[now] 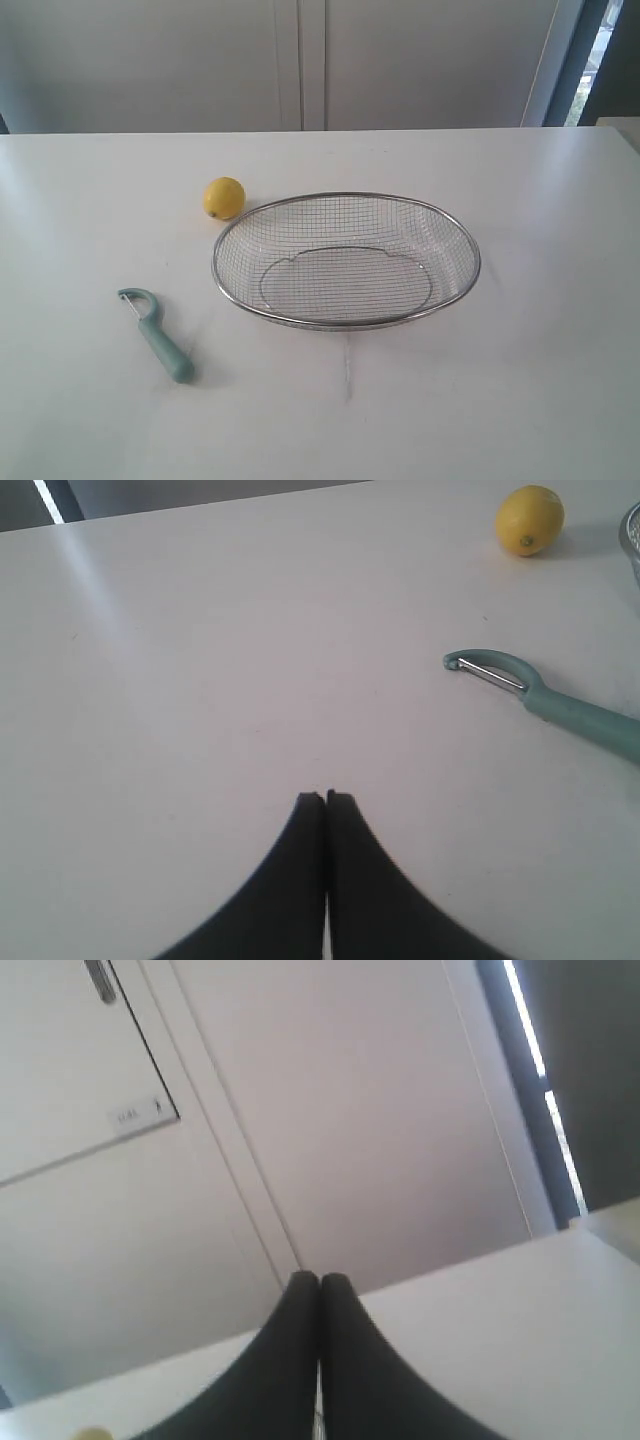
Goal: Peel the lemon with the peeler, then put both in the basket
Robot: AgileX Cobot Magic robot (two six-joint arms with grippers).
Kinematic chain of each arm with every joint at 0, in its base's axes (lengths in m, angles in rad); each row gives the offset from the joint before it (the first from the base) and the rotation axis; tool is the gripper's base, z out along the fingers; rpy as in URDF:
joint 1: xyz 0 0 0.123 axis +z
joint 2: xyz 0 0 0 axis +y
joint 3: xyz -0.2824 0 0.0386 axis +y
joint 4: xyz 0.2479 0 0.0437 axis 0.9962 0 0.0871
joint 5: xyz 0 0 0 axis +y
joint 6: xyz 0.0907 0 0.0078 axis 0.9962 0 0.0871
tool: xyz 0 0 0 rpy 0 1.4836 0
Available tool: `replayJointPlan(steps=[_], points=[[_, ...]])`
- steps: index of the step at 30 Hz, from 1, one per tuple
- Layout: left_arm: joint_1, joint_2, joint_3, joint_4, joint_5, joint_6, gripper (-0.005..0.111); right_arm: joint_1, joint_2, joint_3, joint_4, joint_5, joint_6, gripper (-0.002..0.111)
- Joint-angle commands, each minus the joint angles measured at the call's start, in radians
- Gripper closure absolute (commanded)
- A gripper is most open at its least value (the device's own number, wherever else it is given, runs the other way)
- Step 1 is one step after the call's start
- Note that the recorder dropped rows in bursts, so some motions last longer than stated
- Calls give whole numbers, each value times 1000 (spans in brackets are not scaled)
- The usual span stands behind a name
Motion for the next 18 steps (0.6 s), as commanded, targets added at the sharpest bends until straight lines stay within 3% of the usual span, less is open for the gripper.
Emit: replayJointPlan(steps=[1, 13, 18], points=[[-5, -5, 1, -8, 1, 0, 107, 4, 186, -156, -3, 205, -95, 108], [-5, -5, 1, -8, 1, 0, 107, 4, 616, -563, 32, 697, -379, 108], [-5, -5, 1, -8, 1, 0, 107, 4, 733, -689, 149, 829, -533, 108]])
